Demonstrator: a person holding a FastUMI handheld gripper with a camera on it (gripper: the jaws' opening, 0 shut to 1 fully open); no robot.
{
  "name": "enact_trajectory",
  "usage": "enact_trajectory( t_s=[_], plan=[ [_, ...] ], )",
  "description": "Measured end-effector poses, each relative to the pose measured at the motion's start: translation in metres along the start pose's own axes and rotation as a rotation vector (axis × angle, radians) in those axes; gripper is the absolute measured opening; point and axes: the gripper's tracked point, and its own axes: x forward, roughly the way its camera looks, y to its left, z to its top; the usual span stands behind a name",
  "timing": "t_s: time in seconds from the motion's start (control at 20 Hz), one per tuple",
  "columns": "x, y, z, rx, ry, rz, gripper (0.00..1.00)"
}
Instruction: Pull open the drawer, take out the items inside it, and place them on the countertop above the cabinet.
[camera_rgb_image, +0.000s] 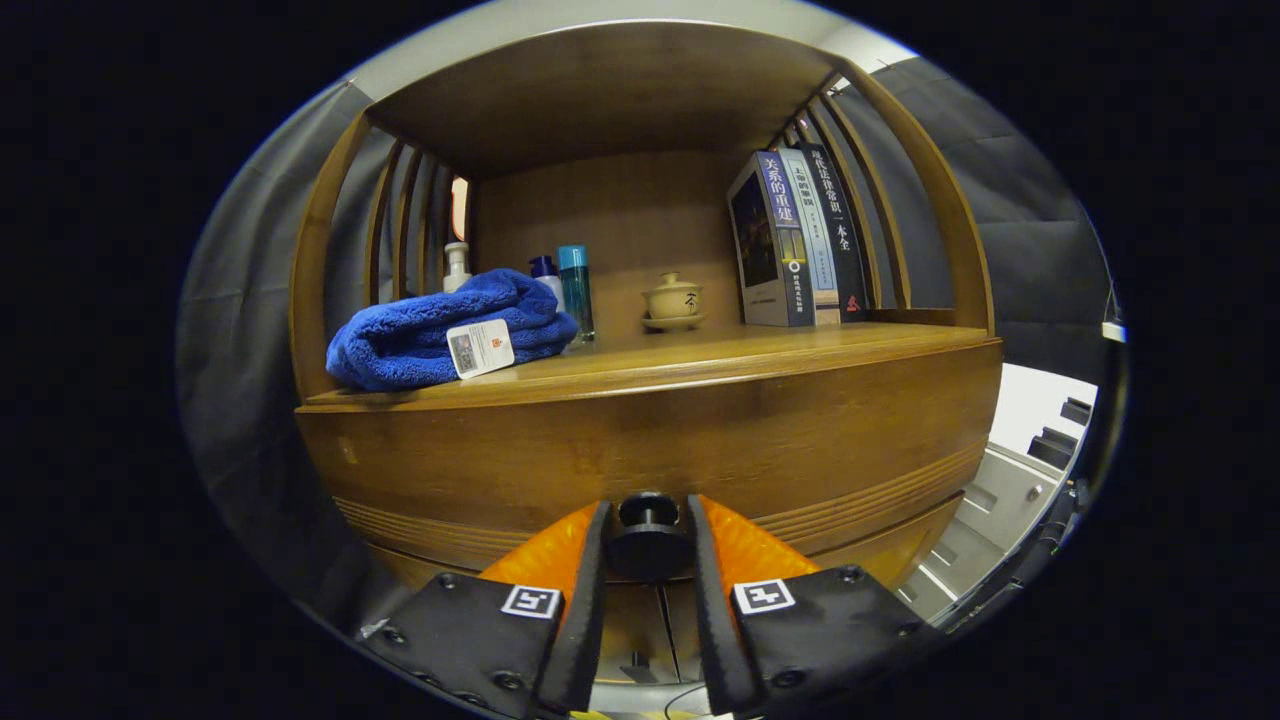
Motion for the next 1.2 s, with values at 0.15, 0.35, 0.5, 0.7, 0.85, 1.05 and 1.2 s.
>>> enact_trajectory(
  t_s=[0.15,0.35,0.5,0.7,0.85,1.05,1.2],
  plan=[
    [-0.001,-0.001,-0.002,-0.001,0.009,0.005,0.39],
    [-0.014,0.0,-0.002,-0.008,0.018,0.022,0.39],
    [-0.032,0.001,-0.006,-0.033,0.024,0.029,0.39],
    [-0.059,0.0,-0.009,-0.027,0.043,0.035,0.39],
    [-0.08,0.001,-0.01,-0.027,0.043,0.041,0.39],
    [-0.105,0.002,-0.013,-0.032,0.047,0.054,0.39],
    [-0.118,0.001,-0.015,-0.018,0.038,0.054,0.39]
  ],
)
